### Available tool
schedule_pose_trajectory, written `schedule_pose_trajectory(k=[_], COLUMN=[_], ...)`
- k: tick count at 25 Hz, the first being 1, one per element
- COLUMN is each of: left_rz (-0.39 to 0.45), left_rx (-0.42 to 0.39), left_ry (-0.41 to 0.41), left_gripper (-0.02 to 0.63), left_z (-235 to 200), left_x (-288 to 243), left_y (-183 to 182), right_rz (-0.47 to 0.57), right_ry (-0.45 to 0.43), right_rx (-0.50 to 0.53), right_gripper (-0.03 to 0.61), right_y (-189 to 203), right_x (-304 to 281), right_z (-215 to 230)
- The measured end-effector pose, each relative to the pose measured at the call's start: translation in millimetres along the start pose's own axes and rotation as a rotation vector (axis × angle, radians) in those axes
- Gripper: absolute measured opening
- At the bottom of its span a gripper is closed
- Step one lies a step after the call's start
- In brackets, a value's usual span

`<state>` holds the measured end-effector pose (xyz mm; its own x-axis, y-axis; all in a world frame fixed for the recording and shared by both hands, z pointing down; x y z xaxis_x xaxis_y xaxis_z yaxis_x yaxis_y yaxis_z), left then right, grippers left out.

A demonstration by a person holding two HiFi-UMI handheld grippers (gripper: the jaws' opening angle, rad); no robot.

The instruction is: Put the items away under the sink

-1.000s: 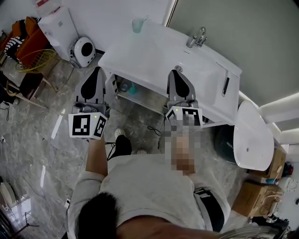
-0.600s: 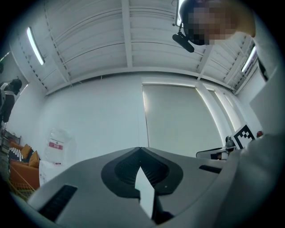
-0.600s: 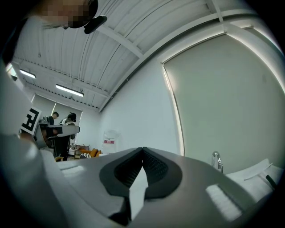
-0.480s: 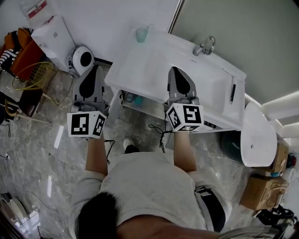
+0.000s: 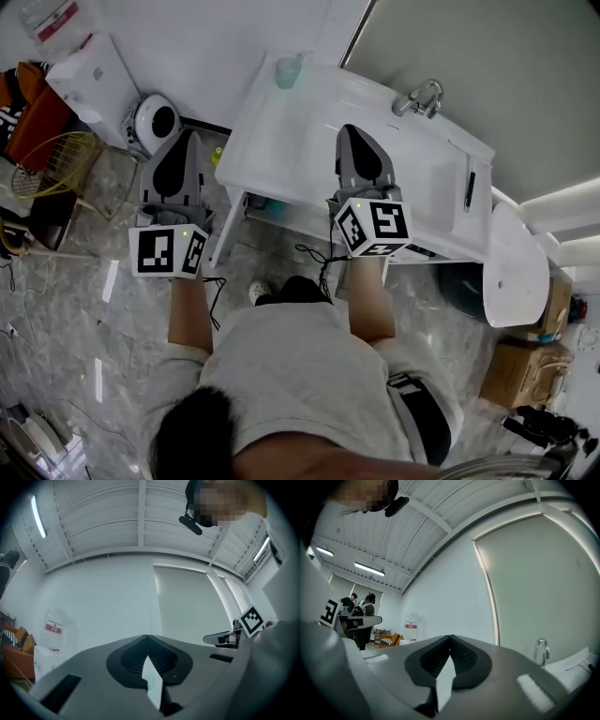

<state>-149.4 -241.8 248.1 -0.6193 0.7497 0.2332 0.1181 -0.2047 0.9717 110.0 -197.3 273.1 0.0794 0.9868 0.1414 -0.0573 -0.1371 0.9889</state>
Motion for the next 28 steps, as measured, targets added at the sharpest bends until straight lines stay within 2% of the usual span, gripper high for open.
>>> schedule_pose_trajectory(k=[8, 15, 22, 28], left_rz=[-0.016, -0.021, -0.028, -0.057], left_rx=[0.049, 0.037, 0.015, -0.011], left_ry=[-0.019, -0.066, -0.136, -0.158], left_gripper=[0.008, 0.006, 0.008, 0.008], left_z=[-24.6, -37.2, -43.2, -40.9], left_x=[-18.7, -45.2, -87.0, -115.6], left_y=[22.2, 30.8, 39.5, 48.0], right_rz=[-0.133, -0.264, -0.432, -0.54], right_ry=[-0.129, -0.293, -0.516, -0.611], right_rx=[-0.033, 0.067, 0.234, 0.299], right_gripper=[0.012, 0.011, 0.012, 0.014], right_y=[-0.5, 3.5, 44.0, 94.4], right_x=[-58.0, -127.9, -198.2, -245.2], right_z=[9.8, 28.6, 43.4, 57.6])
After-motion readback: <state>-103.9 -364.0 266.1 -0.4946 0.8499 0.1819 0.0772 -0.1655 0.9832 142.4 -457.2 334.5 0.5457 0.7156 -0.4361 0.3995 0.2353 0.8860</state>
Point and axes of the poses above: the fingertips, and each gripper's own axes: x backward along the fingers, z to its right, y out of its underside, the point moved 4 cm from there along x, backward along the fingers, and after that the axes turned 1 degree about y, right-handed, at the moved point
